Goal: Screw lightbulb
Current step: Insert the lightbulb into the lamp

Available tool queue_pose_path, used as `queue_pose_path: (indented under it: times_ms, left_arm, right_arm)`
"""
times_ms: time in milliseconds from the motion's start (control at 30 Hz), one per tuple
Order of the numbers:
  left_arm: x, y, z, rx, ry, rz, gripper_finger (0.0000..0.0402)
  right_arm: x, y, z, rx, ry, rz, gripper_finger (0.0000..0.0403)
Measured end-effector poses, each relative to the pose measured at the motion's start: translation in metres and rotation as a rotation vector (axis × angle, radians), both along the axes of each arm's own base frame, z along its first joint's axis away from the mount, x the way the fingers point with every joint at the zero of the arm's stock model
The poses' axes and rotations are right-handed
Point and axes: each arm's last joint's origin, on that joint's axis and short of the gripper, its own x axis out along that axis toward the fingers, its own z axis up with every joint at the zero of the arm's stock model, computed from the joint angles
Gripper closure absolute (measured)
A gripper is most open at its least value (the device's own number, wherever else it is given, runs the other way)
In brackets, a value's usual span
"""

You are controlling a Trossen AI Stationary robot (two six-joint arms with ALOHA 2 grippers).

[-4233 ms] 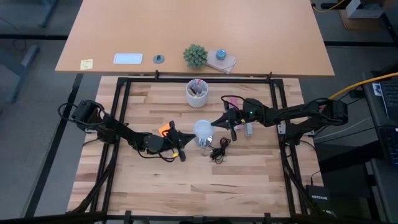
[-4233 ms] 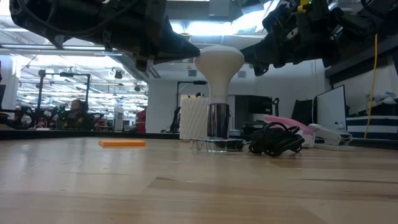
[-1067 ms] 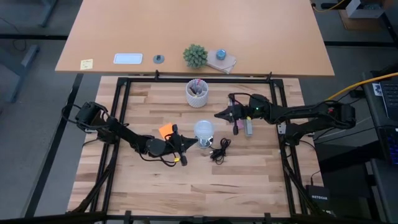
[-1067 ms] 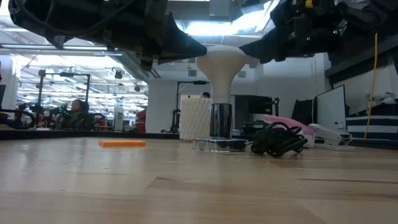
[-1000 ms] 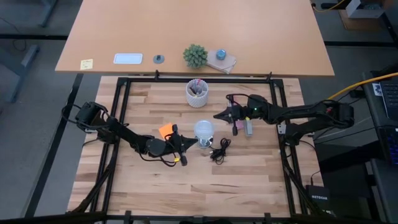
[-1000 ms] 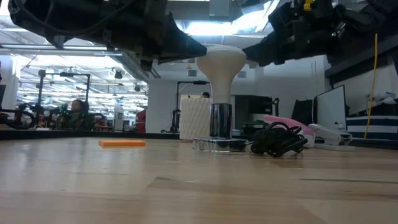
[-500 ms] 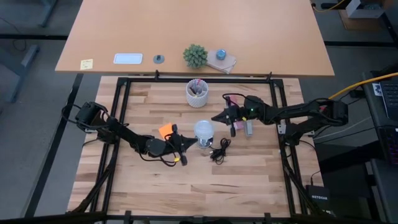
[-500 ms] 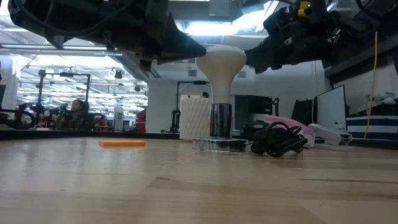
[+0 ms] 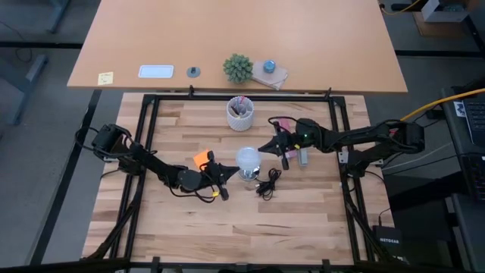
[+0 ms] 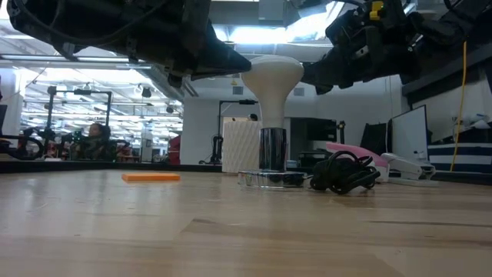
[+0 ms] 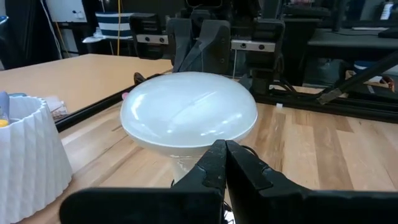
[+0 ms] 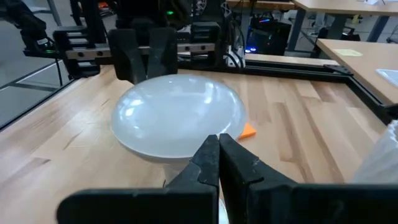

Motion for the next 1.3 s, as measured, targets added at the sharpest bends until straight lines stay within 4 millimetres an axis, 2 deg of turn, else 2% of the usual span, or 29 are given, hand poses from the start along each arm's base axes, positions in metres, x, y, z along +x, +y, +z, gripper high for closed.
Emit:
queue_pose_path:
  times_ms: [400, 800, 1033, 1167, 1300]
  left_arm:
    - [0.001, 0.005, 0.000, 0.001, 0.000, 0.018, 0.0400]
    - [-0.001, 0.007, 0.000, 0.031, 0.008, 0.139, 0.0400]
    - [-0.001, 0.014, 0.002, 0.033, -0.008, 0.253, 0.0400]
    - [0.000, 0.017, 0.001, 0.026, -0.010, 0.257, 0.0400]
    - [0.000, 0.017, 0.001, 0.039, -0.001, 0.262, 0.0400]
  right_arm:
    - [0.001, 0.006, -0.001, 0.017, 0.016, -0.025, 0.0398]
    - [0.001, 0.013, -0.002, 0.039, 0.026, 0.032, 0.0398]
    - [0.003, 0.030, -0.002, 0.053, 0.019, 0.164, 0.0398]
    - [0.005, 0.040, 0.000, 0.015, 0.010, 0.120, 0.0398]
    - [0.005, 0.041, -0.001, -0.017, 0.006, 0.070, 0.0398]
